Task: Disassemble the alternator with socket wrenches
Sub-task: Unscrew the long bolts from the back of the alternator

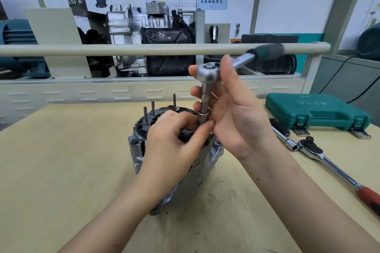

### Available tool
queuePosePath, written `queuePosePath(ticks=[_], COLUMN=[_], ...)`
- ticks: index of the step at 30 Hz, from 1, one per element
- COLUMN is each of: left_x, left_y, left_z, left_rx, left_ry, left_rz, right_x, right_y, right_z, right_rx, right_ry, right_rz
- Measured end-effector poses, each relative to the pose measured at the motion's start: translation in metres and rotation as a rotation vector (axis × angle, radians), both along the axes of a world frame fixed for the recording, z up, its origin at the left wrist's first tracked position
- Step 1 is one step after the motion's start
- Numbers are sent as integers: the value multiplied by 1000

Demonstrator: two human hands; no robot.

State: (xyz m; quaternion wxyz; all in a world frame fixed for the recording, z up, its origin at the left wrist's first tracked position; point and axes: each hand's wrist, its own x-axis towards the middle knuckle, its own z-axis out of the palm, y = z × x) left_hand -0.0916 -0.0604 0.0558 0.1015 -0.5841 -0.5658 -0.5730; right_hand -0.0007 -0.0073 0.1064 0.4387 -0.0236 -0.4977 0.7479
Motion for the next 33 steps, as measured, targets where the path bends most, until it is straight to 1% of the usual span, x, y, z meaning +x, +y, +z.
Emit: queuePosePath(ticks=[3, 7, 9, 11, 13, 17, 23, 27, 33], left_x=[1, 2, 1, 1, 0, 0, 2, 2, 1], left_y=[2, 1, 0, -1, -1, 0, 1, 1, -1], left_z=[0, 0, 0, -1, -2, -2, -1, -2, -3], left_rx=[-3, 4, 5, 2, -3, 11, 51, 35, 17], left_ry=[-28, -56, -39, -2, -7, -3, -19, -39, -18], left_rz=[29, 24, 1, -37, -58, -14, 32, 26, -26], right_x=[1, 0, 0, -1, -1, -1, 2, 0, -2], right_y=[1, 0, 2, 4, 3, 0, 1, -1, 3], right_z=[-1, 0, -1, -1, 0, 1, 0, 0, 0], right_rx=[-22, -5, 15, 4, -9, 0, -20, -23, -44], right_ry=[40, -6, -34, -11, 6, 0, 51, 36, 10], right_rz=[-17, -14, 1, 20, 26, 19, -37, -35, 12])
